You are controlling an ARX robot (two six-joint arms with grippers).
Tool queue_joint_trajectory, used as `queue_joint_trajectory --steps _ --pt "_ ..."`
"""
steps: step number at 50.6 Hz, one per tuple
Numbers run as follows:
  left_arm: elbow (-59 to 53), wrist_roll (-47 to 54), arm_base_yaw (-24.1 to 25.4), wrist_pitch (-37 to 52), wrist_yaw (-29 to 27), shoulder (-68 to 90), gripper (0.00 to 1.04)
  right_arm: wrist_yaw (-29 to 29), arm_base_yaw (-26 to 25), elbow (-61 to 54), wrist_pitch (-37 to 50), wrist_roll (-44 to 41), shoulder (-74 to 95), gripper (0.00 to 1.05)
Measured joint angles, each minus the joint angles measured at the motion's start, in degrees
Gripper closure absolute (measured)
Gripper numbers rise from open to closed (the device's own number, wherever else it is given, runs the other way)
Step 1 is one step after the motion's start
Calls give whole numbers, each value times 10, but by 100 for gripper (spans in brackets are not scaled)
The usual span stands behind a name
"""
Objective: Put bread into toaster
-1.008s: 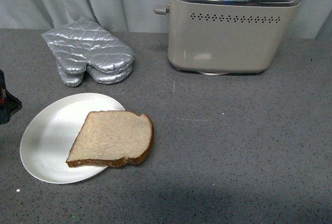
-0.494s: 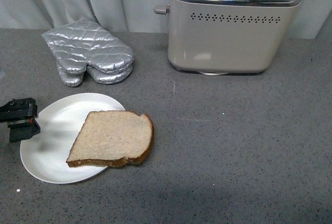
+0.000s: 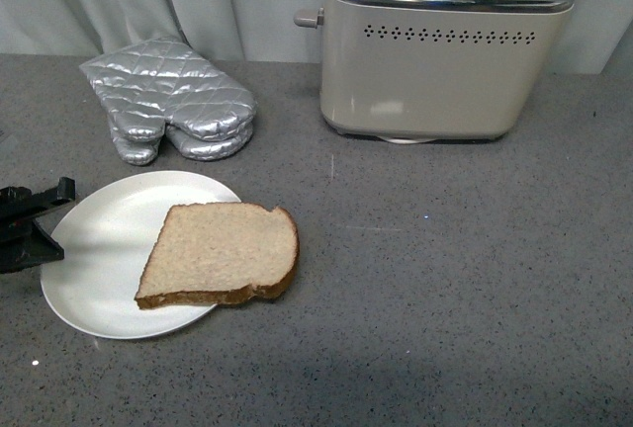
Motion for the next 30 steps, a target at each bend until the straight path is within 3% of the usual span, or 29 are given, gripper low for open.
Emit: queue_joint_trajectory --steps 5,16,30 --pt "-7 -31 -3 1 28 -22 102 0 0 0 0 0 0 10" --pt "-22 -95 -42 41 28 -65 102 0 0 0 0 0 0 10" --pt "69 -226 -220 58 25 9 102 0 0 0 0 0 0 10"
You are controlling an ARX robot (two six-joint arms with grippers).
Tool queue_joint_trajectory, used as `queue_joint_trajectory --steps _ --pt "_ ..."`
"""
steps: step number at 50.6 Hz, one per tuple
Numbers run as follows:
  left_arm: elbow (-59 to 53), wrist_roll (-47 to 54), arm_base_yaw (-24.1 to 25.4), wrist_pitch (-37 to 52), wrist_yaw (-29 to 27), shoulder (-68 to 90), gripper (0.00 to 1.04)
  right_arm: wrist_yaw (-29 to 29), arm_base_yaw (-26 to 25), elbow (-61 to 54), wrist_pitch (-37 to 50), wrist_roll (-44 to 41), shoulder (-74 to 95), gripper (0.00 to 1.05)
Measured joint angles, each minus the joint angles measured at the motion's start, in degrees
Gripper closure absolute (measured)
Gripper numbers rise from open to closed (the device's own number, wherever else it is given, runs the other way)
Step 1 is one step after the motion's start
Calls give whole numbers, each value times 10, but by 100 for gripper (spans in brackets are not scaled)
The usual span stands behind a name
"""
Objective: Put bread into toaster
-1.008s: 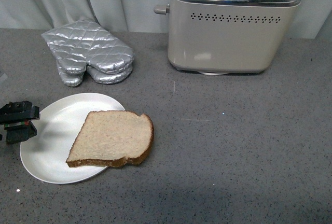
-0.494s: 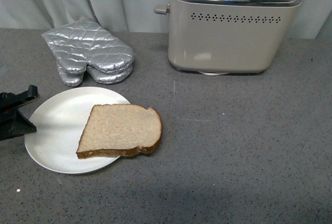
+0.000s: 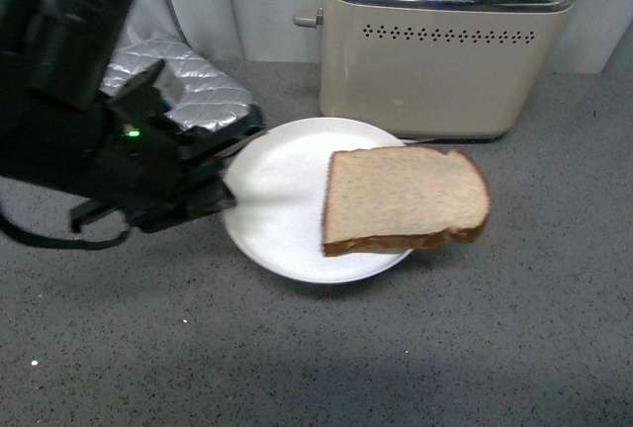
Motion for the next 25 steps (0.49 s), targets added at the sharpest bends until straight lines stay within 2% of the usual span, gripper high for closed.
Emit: queue_joint_trajectory --steps 11,25 --pt "107 -73 -83 -12 -12 83 102 0 0 0 0 0 0 10" --pt "166 -105 -130 -49 -16 136 102 0 0 0 0 0 0 10"
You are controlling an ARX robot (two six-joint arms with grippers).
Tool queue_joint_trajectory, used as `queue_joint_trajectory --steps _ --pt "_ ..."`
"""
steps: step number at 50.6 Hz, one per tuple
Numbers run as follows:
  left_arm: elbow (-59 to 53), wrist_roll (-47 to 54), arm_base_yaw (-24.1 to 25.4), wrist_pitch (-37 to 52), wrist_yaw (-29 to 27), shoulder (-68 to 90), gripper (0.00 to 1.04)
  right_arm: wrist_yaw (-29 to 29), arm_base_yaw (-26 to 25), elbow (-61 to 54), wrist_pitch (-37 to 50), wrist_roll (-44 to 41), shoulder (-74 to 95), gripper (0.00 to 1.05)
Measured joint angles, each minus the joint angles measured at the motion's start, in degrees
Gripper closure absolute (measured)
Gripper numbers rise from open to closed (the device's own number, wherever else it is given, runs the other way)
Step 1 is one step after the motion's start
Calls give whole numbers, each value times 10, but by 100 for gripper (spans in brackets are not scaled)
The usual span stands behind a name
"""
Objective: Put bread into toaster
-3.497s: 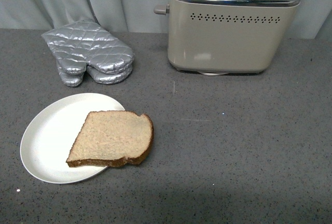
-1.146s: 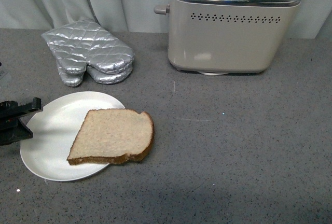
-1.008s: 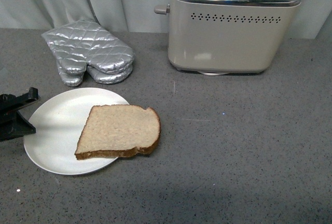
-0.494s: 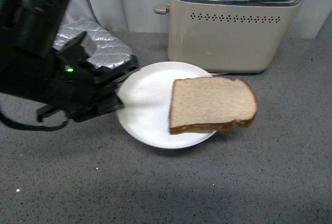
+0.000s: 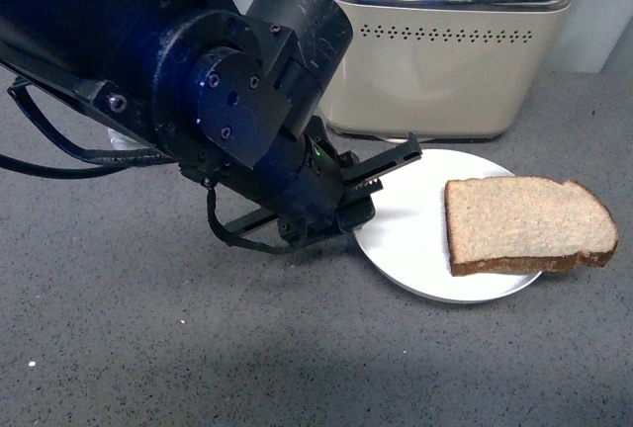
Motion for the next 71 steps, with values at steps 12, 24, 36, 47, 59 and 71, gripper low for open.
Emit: queue_joint_trajectory --steps 12,24,36,47,59,71 --pt "-25 -30 1 40 -1 -16 73 0 0 0 0 0 0 10" --pt "-122 11 10 143 -126 -131 33 0 0 0 0 0 0 10" --pt "-314 179 35 337 -302 -296 7 0 0 0 0 0 0 10" --pt "-439 216 54 335 -313 -420 7 0 0 0 0 0 0 10" --pt "-570 261 92 424 -310 -512 18 0 0 0 0 0 0 10" --pt "-666 399 162 550 -245 -659 61 0 0 0 0 0 0 10"
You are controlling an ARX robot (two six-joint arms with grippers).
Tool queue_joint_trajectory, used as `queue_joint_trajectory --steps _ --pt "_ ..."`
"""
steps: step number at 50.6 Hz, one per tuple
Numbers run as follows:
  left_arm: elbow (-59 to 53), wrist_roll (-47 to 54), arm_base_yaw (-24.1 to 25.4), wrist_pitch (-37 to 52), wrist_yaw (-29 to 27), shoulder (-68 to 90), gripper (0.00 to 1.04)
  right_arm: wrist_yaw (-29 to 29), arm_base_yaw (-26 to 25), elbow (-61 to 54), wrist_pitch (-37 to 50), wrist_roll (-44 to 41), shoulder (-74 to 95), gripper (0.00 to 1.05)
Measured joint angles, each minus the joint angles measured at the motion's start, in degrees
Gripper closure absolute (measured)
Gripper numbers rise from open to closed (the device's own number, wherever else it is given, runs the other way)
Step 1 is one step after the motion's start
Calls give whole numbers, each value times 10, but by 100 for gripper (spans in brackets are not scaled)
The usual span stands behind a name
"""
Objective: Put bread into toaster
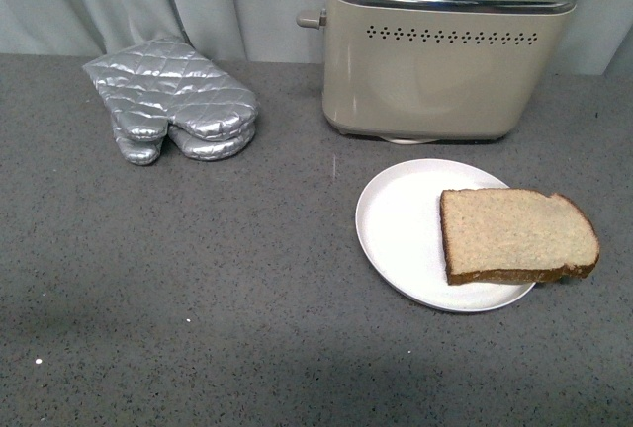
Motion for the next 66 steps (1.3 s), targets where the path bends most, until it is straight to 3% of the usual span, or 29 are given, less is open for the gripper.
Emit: queue_joint_trajectory --steps 4,12,21,25,29,66 --pt "-1 10 17 -88 19 -73 76 0 0 0 0 0 0 10" --pt "-5 14 44 -167 44 -172 102 0 0 0 0 0 0 10" --pt "-7 19 68 -232 66 -246 101 0 0 0 0 0 0 10" --pt "-7 21 104 -263 116 -278 101 0 0 0 0 0 0 10" --pt "-7 20 125 -294 119 -313 101 0 0 0 0 0 0 10" --pt "-7 21 127 -474 124 -499 101 0 0 0 0 0 0 10"
